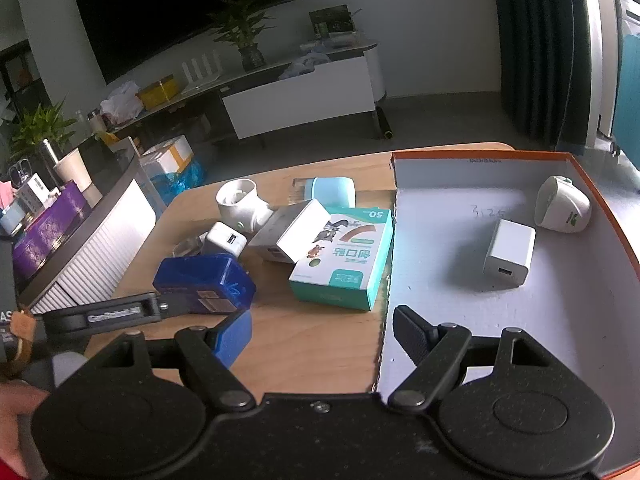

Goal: Organize rigid objects
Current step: 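Grasp the blue box with the left tool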

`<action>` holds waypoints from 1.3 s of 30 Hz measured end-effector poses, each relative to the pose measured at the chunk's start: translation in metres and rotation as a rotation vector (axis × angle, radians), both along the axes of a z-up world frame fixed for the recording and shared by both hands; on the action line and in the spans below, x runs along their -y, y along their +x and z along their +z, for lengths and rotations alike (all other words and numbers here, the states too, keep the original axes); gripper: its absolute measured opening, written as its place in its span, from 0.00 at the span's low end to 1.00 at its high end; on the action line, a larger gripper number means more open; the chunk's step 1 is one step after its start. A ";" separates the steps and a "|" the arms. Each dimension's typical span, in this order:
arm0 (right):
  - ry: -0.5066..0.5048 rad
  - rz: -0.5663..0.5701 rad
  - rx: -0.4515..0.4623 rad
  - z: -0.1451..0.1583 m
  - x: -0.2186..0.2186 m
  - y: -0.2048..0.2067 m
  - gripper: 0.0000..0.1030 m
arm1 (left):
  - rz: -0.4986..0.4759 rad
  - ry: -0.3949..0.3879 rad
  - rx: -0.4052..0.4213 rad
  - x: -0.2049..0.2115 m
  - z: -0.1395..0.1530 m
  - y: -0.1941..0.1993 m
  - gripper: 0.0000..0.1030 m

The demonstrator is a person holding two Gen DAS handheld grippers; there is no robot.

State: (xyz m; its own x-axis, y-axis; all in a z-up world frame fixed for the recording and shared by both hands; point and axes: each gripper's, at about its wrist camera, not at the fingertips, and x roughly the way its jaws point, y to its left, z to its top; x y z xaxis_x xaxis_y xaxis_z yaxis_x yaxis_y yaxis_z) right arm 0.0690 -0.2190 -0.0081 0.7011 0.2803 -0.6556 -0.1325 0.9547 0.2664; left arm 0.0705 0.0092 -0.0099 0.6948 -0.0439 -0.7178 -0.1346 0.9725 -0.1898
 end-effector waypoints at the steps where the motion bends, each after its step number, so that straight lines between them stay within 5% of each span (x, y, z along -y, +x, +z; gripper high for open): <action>1: 0.000 -0.001 -0.003 -0.001 0.001 0.001 0.89 | -0.010 -0.001 0.006 0.005 0.000 0.002 1.00; 14: 0.015 -0.022 -0.020 -0.009 0.010 0.005 0.89 | 0.027 0.053 0.018 0.030 -0.019 0.030 1.00; 18: 0.013 -0.024 -0.023 -0.011 0.010 0.007 0.89 | -0.013 0.061 0.081 0.032 -0.018 0.022 1.00; 19: 0.014 -0.025 -0.026 -0.012 0.009 0.007 0.89 | -0.029 0.063 0.096 0.033 -0.018 0.020 0.97; 26: 0.006 -0.012 -0.033 -0.016 0.005 0.010 0.89 | -0.082 0.032 0.104 0.036 -0.020 0.016 0.37; 28: 0.003 -0.010 -0.036 -0.017 0.003 0.011 0.89 | -0.081 0.018 0.111 0.038 -0.019 0.015 0.33; 34: 0.001 0.006 -0.046 -0.019 -0.003 0.012 0.89 | -0.067 0.038 0.105 0.037 -0.022 0.024 0.48; 39: -0.010 0.009 -0.046 -0.020 -0.006 0.012 0.89 | -0.073 0.048 0.097 0.039 -0.025 0.036 0.43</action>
State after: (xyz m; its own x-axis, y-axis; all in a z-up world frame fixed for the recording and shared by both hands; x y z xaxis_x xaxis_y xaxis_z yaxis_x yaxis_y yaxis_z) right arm 0.0814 -0.2133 -0.0277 0.6676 0.2797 -0.6900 -0.1286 0.9561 0.2632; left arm 0.1069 -0.0303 -0.0351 0.7571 -0.0638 -0.6502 -0.0469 0.9874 -0.1514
